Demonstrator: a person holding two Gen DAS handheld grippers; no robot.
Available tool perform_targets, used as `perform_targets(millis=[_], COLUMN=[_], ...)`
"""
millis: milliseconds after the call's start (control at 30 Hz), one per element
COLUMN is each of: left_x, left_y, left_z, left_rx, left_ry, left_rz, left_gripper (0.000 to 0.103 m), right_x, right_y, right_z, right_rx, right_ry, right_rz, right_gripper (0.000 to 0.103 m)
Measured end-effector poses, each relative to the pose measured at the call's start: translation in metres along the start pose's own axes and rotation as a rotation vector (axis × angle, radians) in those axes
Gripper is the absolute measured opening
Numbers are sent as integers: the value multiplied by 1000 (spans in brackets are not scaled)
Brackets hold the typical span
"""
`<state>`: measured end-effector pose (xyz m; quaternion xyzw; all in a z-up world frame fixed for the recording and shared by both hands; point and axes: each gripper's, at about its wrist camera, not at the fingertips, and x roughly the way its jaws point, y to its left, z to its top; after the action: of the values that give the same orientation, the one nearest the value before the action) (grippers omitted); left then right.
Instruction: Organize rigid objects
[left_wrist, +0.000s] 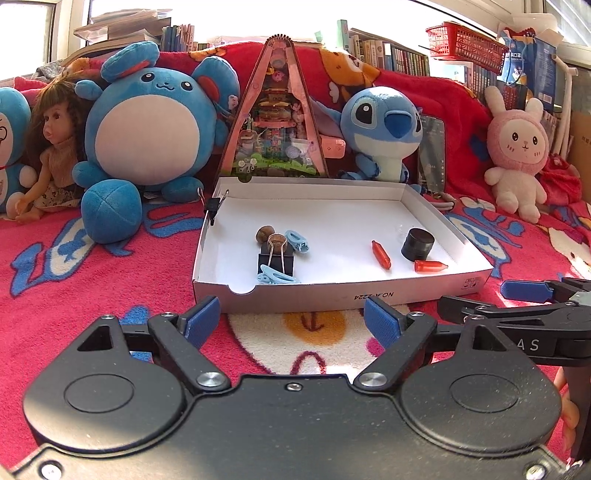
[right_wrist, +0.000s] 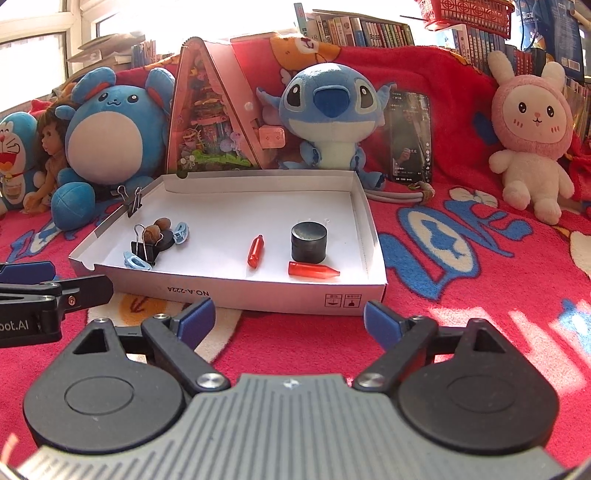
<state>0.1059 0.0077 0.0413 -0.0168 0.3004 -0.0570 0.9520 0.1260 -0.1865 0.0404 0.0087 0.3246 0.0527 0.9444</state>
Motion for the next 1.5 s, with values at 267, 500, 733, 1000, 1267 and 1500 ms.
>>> perform_targets(millis=[267,500,733,1000,1267,1500], left_x=[8,11,16,27,36,41], left_y=[4,4,5,4,2,2], left_z=[-13,-17,-19,-22,-25,-29], left_rx=[-9,-7,-8,-27,-11,-2], left_ry=[43,54,62,75,69,57], left_rz=[19,33,44,60,86,98], left_gripper=[84,85,85,85,89,94], right_x=[0,3,7,16,22,24], right_y=[0,-1,1,-3,4,6], right_z=[-15,-20,-25,-29,-34,-34], right_rx=[-4,11,10,50,7,-7], right_ry=[30,49,59,71,58,59], right_rz=[-6,-4,-7,-22,-54,-67], right_gripper=[98,99,101,103,103,103])
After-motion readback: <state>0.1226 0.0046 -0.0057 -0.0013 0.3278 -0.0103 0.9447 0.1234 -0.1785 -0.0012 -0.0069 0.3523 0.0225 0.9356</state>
